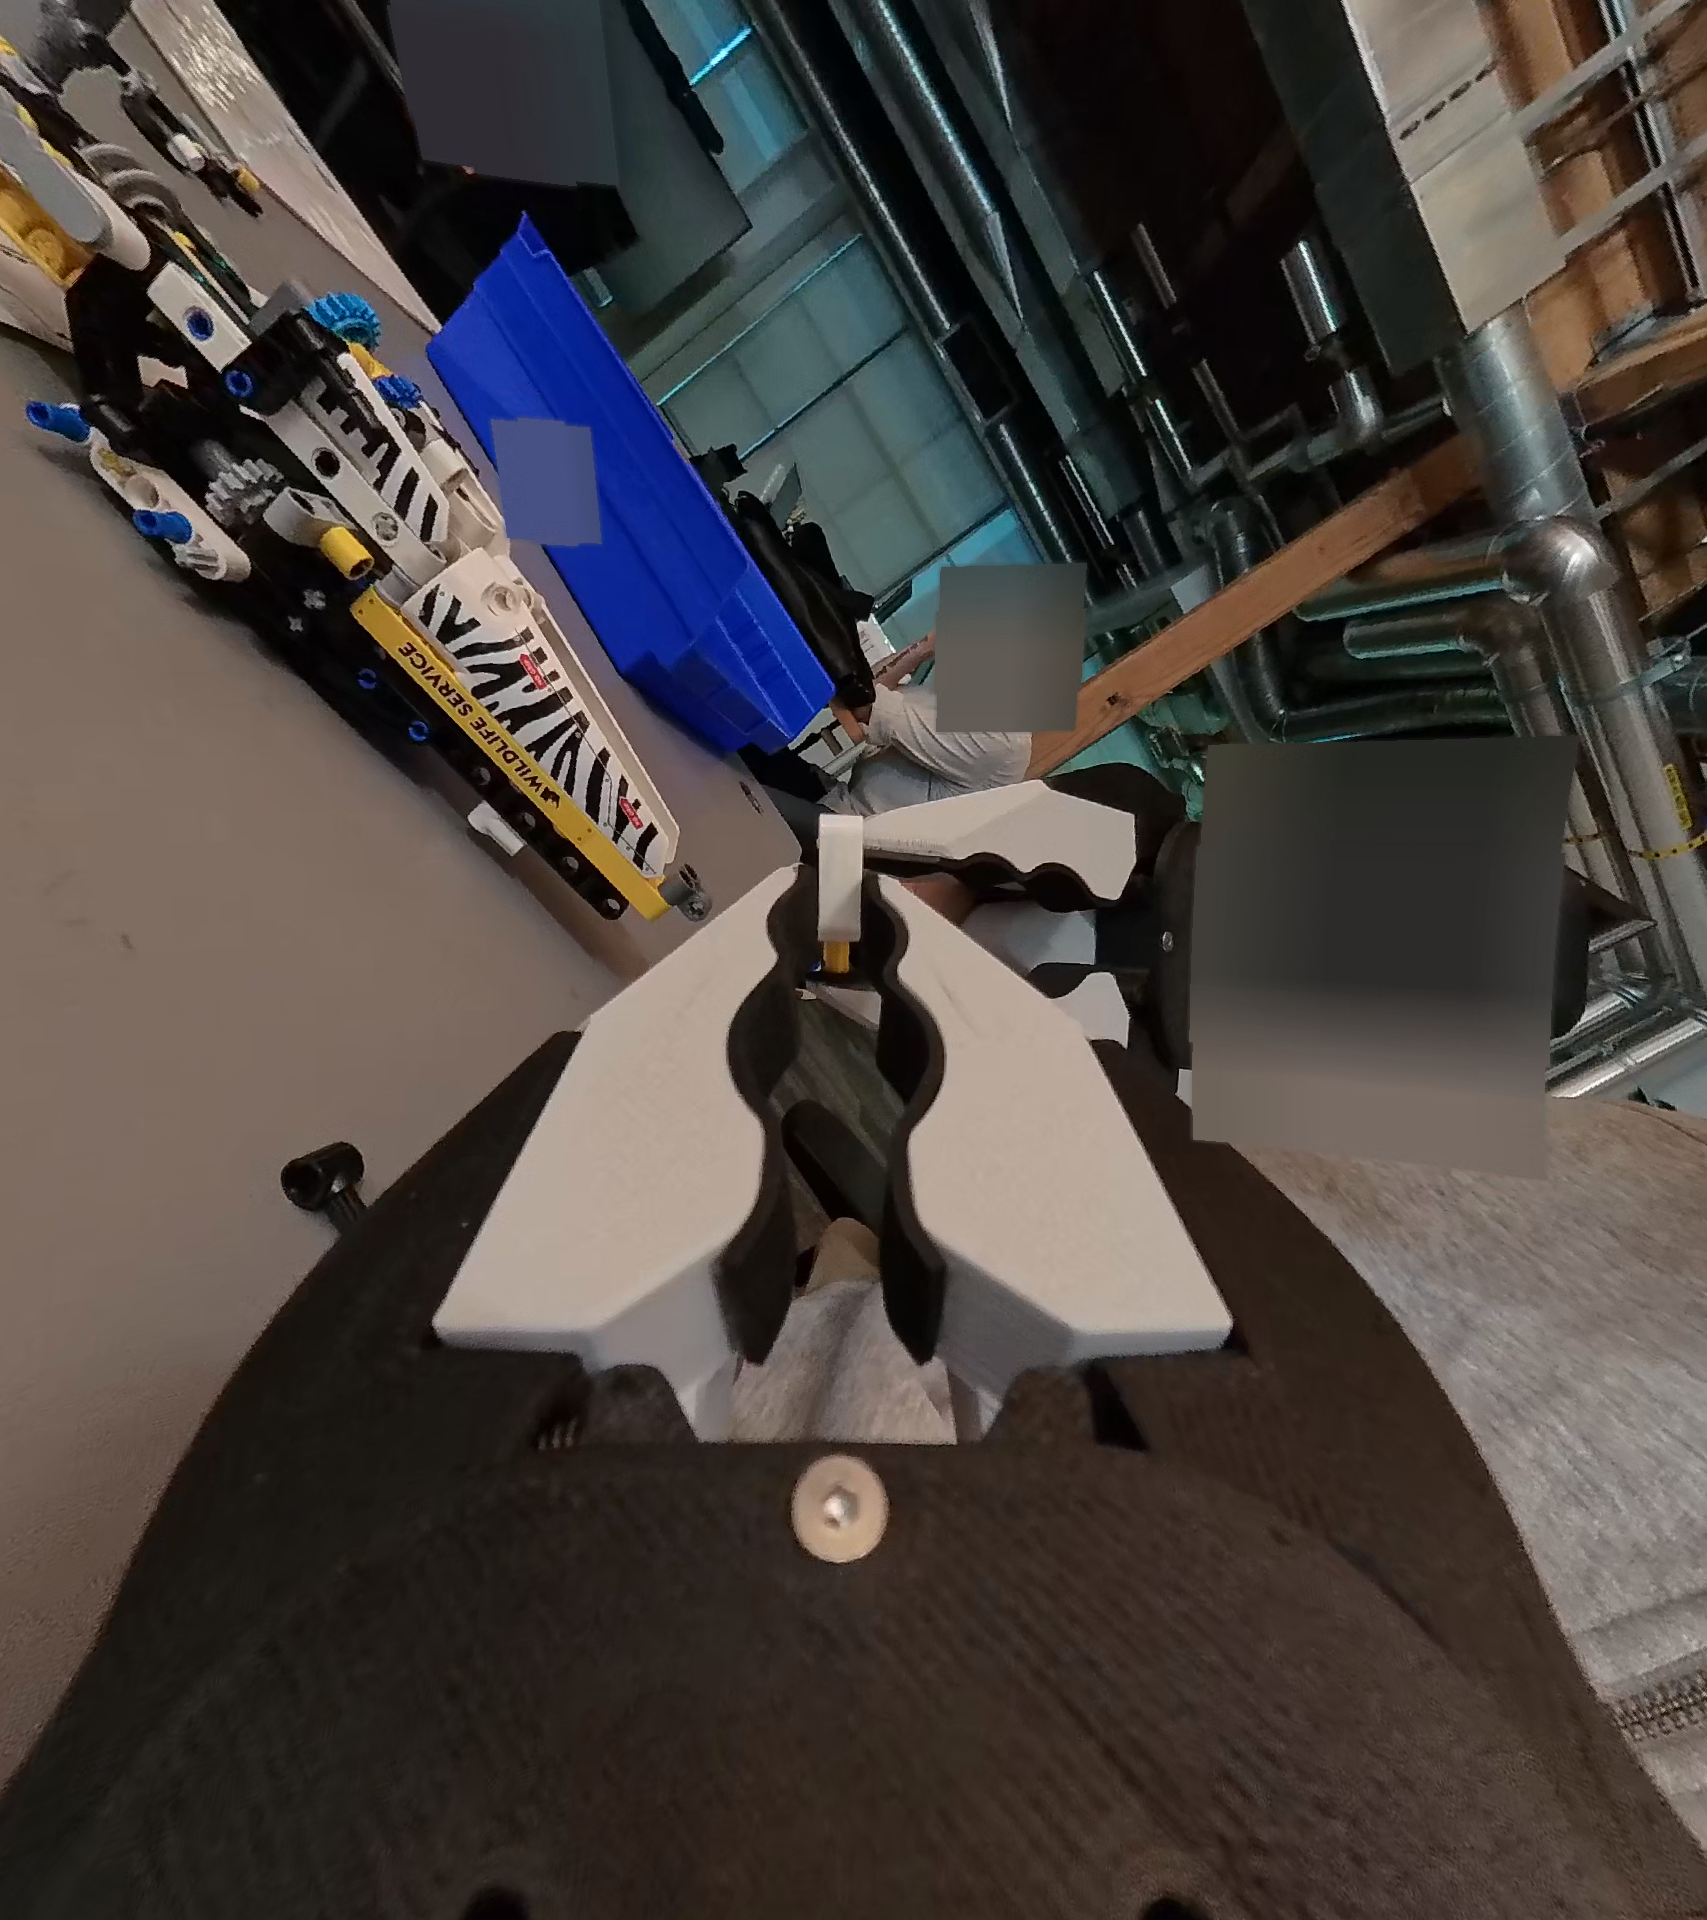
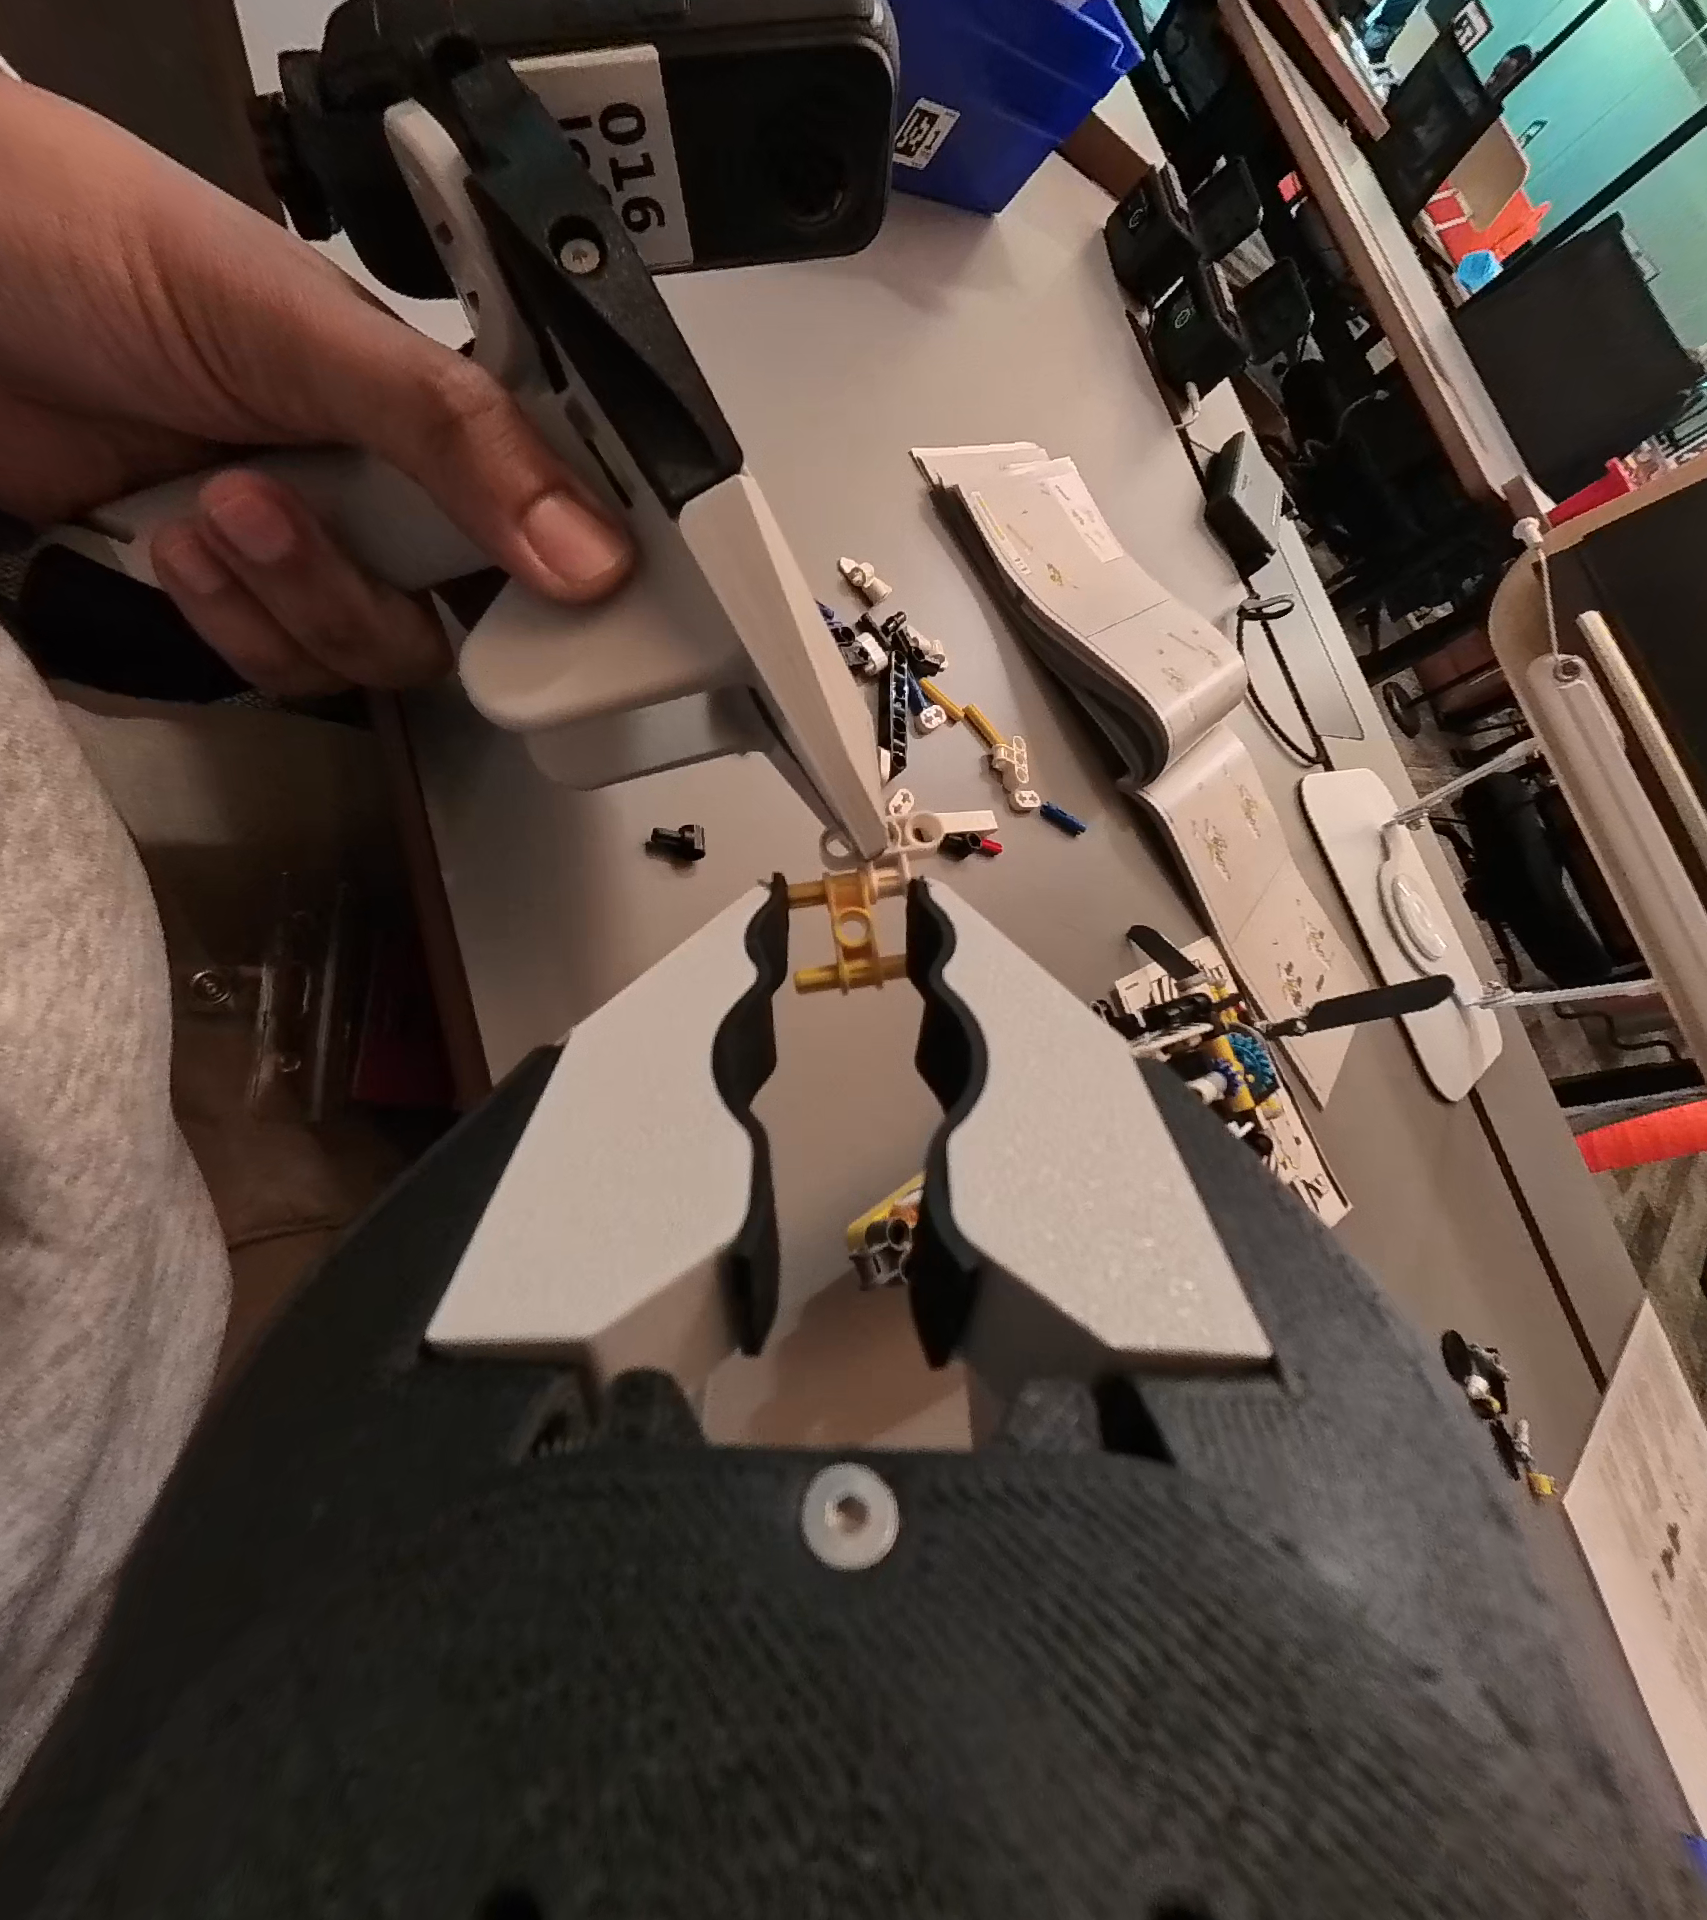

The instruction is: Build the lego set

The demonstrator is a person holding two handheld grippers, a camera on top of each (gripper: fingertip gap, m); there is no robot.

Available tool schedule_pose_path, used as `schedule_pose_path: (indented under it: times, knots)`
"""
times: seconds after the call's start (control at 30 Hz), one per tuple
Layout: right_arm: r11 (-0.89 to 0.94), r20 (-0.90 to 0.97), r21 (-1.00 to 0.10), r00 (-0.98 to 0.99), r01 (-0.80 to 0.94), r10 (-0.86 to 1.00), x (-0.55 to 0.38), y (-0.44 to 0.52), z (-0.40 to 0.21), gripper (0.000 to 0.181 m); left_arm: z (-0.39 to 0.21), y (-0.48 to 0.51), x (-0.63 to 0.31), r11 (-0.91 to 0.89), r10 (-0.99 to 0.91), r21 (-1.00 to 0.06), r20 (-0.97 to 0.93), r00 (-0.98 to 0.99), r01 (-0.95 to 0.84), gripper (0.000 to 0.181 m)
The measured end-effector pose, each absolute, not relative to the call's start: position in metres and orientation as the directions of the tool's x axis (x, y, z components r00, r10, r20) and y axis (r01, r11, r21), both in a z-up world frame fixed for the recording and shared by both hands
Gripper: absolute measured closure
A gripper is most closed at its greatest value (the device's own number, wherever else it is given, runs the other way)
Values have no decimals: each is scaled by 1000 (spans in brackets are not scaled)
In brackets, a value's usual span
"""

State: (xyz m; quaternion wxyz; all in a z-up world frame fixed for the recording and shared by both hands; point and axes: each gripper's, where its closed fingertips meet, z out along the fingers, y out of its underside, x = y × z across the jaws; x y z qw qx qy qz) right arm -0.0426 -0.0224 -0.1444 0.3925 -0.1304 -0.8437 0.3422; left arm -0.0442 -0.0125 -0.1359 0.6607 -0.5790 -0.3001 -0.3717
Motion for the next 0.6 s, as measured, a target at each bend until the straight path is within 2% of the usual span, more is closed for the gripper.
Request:
schedule_pose_path:
  times: [0.2,0.33,0.47,0.6]
  knots:
    - [736,586,-674,-654,-65,479,-43,-24,-143,159,-135,-13,-45,58,-159,-531,831,533,845,175]
    - [764,668,-631,-595,-133,448,-46,-26,-137,157,-131,-15,-47,70,-178,-525,830,528,848,175]
    - [680,609,-720,-595,-138,524,-45,-26,-122,136,-131,-16,-49,77,-178,-520,832,525,851,175]
    - [608,538,-786,-611,-113,581,-44,-16,-114,130,-130,-18,-52,86,-188,-501,841,508,861,175]
